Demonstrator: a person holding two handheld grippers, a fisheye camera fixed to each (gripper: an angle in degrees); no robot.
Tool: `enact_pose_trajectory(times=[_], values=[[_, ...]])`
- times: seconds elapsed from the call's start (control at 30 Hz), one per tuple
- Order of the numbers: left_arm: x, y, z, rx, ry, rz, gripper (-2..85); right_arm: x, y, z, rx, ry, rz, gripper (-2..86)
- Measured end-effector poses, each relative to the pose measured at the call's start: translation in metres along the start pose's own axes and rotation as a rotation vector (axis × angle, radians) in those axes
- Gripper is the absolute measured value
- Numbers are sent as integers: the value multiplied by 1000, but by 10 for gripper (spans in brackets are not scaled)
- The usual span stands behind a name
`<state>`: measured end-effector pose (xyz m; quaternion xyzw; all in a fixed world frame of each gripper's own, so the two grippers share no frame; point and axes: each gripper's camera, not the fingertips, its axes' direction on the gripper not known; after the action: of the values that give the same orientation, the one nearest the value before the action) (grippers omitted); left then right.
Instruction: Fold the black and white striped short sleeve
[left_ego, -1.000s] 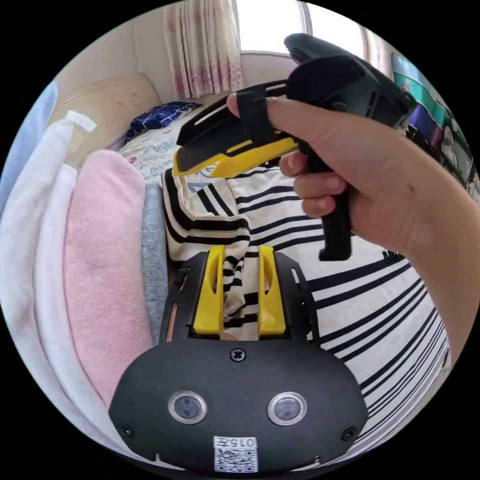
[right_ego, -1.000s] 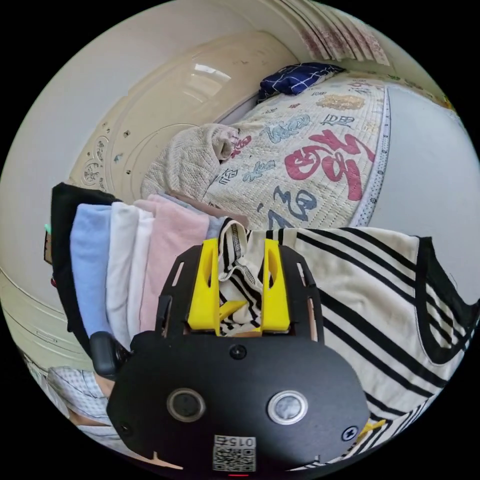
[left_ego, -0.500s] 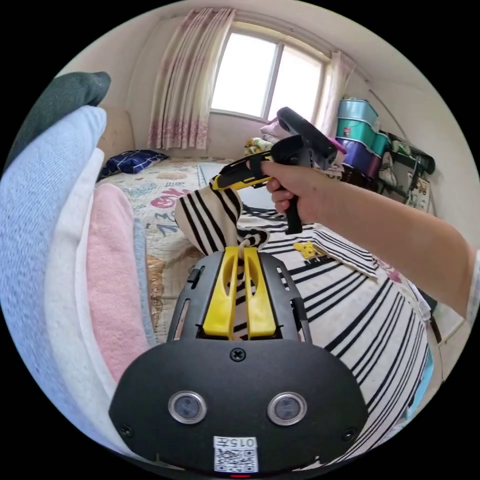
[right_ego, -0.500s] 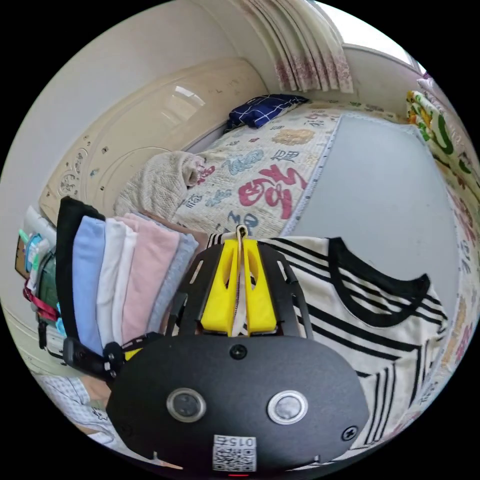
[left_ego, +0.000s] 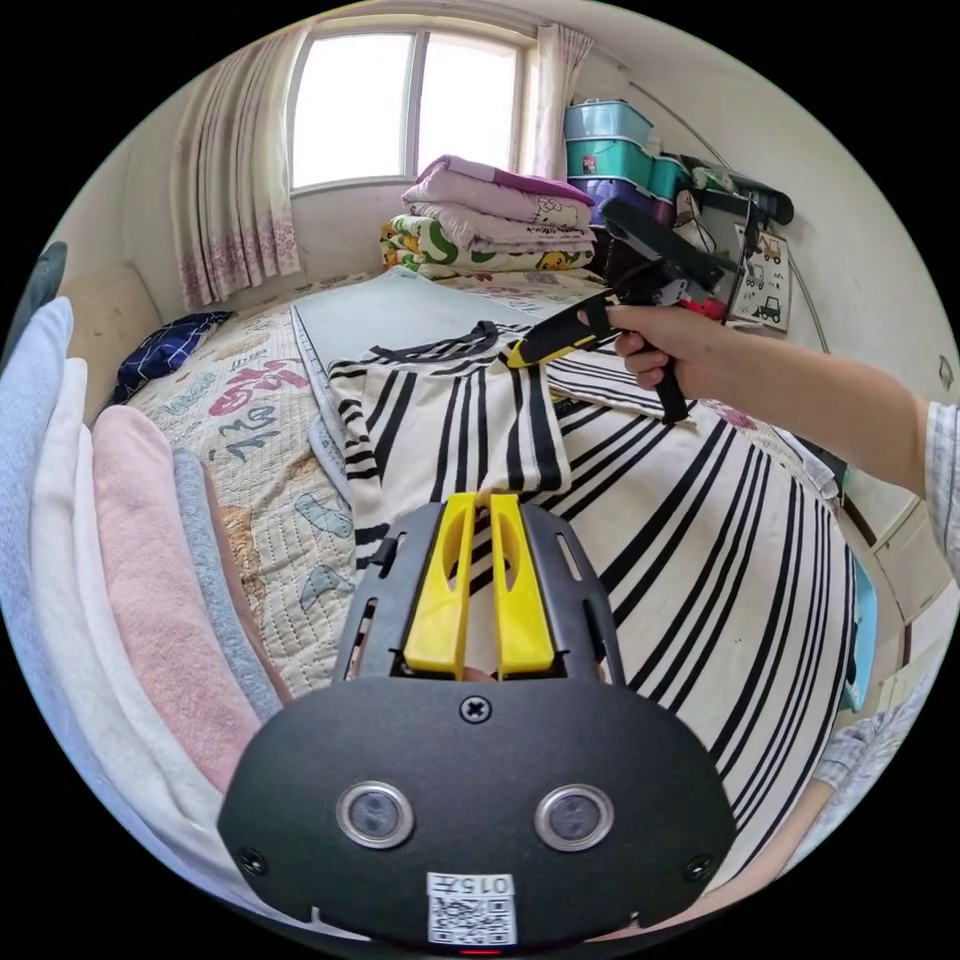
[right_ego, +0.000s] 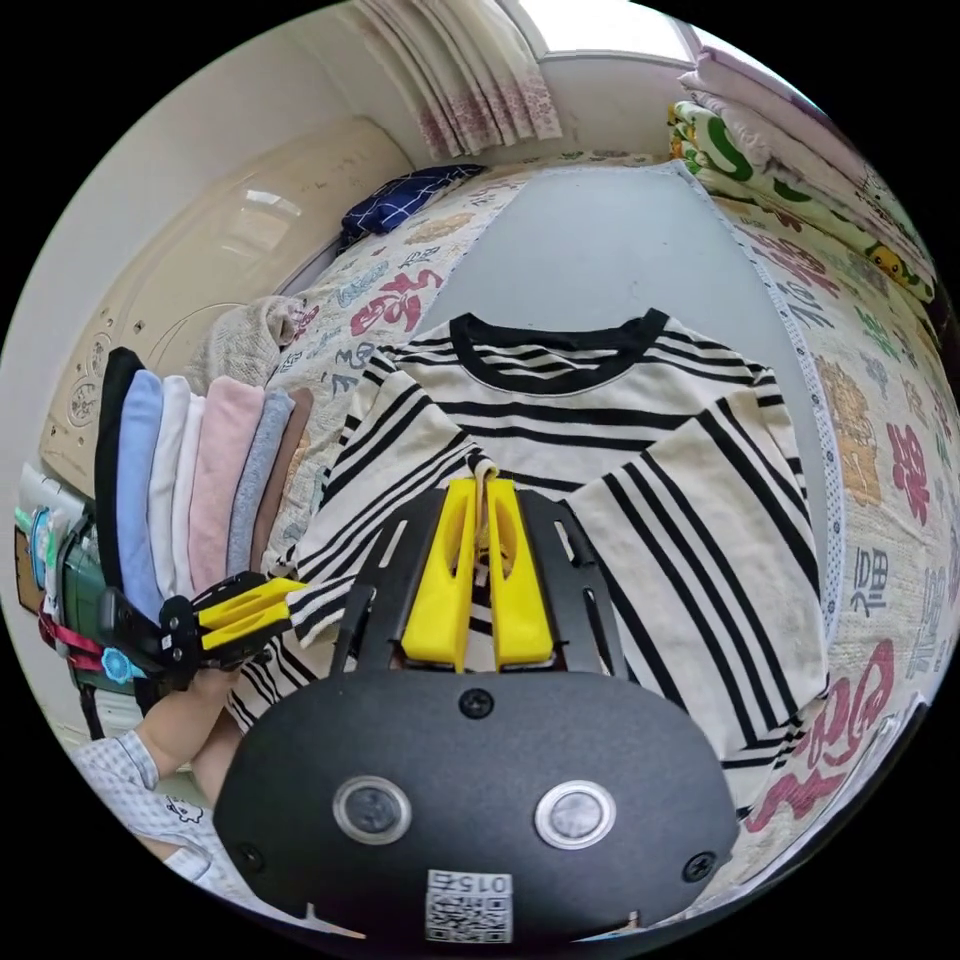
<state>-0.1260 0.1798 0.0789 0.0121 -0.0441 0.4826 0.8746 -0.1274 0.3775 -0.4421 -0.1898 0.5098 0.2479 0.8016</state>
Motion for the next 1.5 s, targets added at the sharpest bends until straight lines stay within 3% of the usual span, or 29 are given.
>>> enact_pose_trajectory(times=[0.33,0.43,0.57,0.83,1.0,1.13,1.33,1.5], values=[[18,-23,12,54,132,94,87,33,-38,-12,-13,-91,59,72],[31,-31,26,22,97,148,98,27,-54,-13,17,-86,81,76],[26,-40,60,-116,57,146,61,17,-75,-10,5,-110,109,55],[-10,-26,45,-71,133,65,12,-25,-111,-1,-21,-107,70,39],[-14,-18,34,-148,84,169,9,-48,-139,-8,-41,-91,9,76],[-50,-39,4,20,43,10,17,-48,-179,-40,95,91,1,88],[-161,-84,48,104,55,-491,85,-41,-253,-14,111,145,159,113],[-211,-113,85,7,-96,-466,102,-72,-300,15,148,124,165,134]])
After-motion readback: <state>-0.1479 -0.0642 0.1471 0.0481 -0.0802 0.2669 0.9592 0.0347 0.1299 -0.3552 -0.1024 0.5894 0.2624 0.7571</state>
